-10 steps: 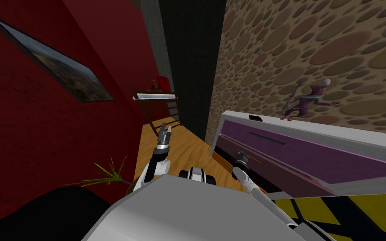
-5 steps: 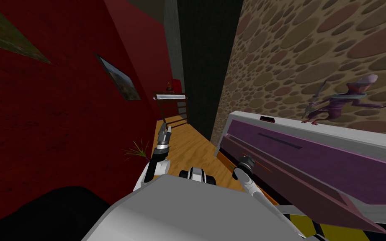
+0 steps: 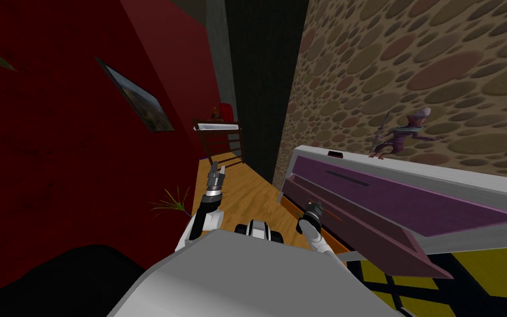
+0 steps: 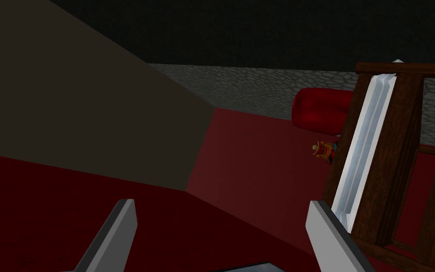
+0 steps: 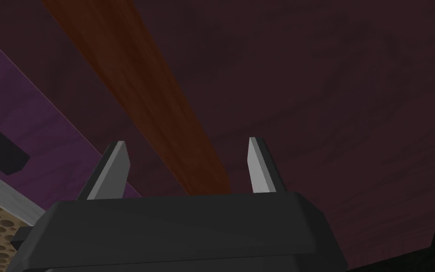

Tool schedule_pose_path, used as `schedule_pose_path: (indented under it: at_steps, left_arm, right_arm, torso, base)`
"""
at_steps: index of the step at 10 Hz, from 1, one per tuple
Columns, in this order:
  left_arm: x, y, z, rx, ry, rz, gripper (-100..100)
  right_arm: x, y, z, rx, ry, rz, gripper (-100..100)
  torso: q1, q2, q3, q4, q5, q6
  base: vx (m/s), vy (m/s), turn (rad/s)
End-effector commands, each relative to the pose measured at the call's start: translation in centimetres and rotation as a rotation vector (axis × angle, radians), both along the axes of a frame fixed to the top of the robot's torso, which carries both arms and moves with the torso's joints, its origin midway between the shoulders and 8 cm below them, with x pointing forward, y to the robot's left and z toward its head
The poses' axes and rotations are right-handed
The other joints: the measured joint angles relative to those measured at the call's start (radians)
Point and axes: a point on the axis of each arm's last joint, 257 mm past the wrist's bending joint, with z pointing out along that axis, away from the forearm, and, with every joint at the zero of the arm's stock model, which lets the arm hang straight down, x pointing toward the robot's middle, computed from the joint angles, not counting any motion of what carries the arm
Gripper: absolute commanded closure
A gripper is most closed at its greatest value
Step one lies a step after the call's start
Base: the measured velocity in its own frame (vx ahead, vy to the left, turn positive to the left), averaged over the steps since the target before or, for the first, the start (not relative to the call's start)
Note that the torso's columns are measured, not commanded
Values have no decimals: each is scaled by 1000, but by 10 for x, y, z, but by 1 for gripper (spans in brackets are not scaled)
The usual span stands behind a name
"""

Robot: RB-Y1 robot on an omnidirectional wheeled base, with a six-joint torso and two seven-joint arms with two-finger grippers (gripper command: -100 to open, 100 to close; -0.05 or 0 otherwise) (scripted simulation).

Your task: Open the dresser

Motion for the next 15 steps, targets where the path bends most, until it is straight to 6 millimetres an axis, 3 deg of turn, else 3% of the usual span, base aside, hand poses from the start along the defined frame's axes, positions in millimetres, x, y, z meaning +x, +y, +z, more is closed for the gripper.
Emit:
schedule_pose_path:
  at_steps: [1, 7, 9, 10, 11, 15]
  left_arm:
    - [0, 0, 0, 0, 0, 0, 0]
    - [0, 0, 0, 0, 0, 0, 0]
    - [0, 0, 0, 0, 0, 0, 0]
    - [0, 0, 0, 0, 0, 0, 0]
    - [0, 0, 0, 0, 0, 0, 0]
    - [0, 0, 0, 0, 0, 0, 0]
  right_arm:
    - [21, 13, 11, 1, 4, 21, -100]
    - [67, 51, 46, 4, -1, 85, -100]
    - [74, 57, 53, -1, 0, 98, -100]
    - [67, 54, 42, 9, 15, 92, -100]
    - [67, 55, 40, 8, 22, 95, 0]
    - [63, 57, 31, 14, 40, 98, 0]
  torso:
    - [0, -1, 0, 0, 0, 0]
    - [3, 2, 1, 3, 3, 0]
    - [6, 5, 3, 6, 5, 0]
    - [7, 8, 4, 8, 7, 0]
    - [7, 8, 4, 6, 6, 0]
    - [3, 2, 1, 3, 2, 0]
  base:
    - [-31, -9, -98]
    - [-32, -15, -96]
    - [-17, -10, -52]
    - [-1, -6, -7]
    - [0, 0, 0]
    - [0, 0, 0]
